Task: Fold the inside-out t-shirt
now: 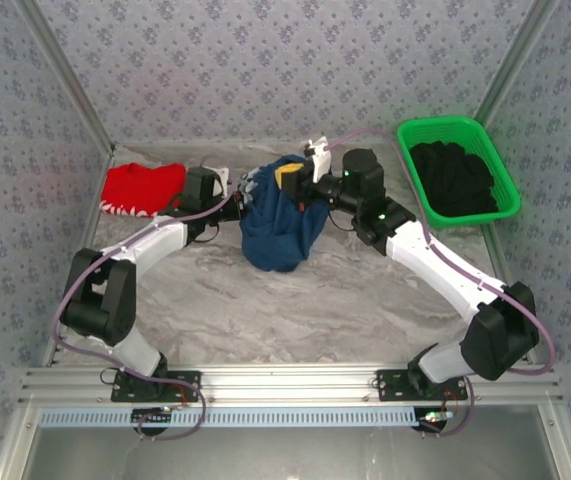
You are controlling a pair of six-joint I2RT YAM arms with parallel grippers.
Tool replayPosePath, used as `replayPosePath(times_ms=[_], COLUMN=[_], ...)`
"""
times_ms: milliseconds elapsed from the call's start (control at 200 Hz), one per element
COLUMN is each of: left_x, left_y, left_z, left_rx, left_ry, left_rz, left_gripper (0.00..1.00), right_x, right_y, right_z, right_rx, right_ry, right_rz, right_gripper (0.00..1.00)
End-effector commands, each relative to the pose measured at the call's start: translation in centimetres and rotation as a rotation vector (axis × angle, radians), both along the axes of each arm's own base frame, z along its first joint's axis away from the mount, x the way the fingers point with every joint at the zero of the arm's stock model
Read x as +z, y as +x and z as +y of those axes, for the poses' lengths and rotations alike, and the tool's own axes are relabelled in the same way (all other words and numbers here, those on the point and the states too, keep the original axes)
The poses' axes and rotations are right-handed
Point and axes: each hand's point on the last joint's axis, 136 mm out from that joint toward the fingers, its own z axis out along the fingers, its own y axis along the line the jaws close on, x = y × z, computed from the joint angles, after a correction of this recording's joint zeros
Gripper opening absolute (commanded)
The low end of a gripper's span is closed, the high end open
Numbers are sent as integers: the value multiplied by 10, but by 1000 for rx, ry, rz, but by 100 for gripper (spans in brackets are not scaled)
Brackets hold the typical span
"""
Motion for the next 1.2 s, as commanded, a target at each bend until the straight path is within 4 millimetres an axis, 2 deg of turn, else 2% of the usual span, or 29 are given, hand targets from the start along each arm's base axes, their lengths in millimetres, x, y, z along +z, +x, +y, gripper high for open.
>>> replayPosePath(times_ms=[0,80,150,270,335,370,435,610,710,774,864,994,1084,1194], left_x=[-32,-45,-60,-78,-75,-68,-49,36,82,105,124,136,145,139], left_y=[-7,-10,-15,-26,-28,-29,-31,-34,-40,-45,-53,-68,-81,-83], left_z=[15,21,25,24,28,29,30,21,5,-14,-48,-85,-101,-110], left_rx=[53,68,74,59,75,84,91,30,-67,-170,-323,-485,-586,-614], left_ry=[84,117,135,135,118,95,46,-85,-167,-214,-236,-226,-289,-285], left_rz=[86,113,153,209,193,169,105,-162,-303,-342,-349,-373,-369,-346], left_gripper=[0,0,0,4,6,11,30,59,70,72,72,74,75,75], right_x=[81,105,117,113,108,105,100,93,89,84,76,66,61,60], right_y=[-7,-4,-2,-2,-3,-3,-6,-21,-30,-35,-42,-44,-44,-45], right_z=[-25,-45,-60,-66,-70,-72,-74,-67,-66,-66,-65,-68,-72,-74], right_rx=[0,-14,-33,-56,-48,-40,-3,140,183,201,239,239,222,213], right_ry=[241,322,352,284,238,212,162,42,-25,-55,-72,-109,-135,-142], right_rz=[-122,-142,-149,-159,-156,-150,-145,-148,-154,-147,-135,-109,-104,-108], right_gripper=[0,0,0,0,0,0,0,0,0,0,0,0,0,0])
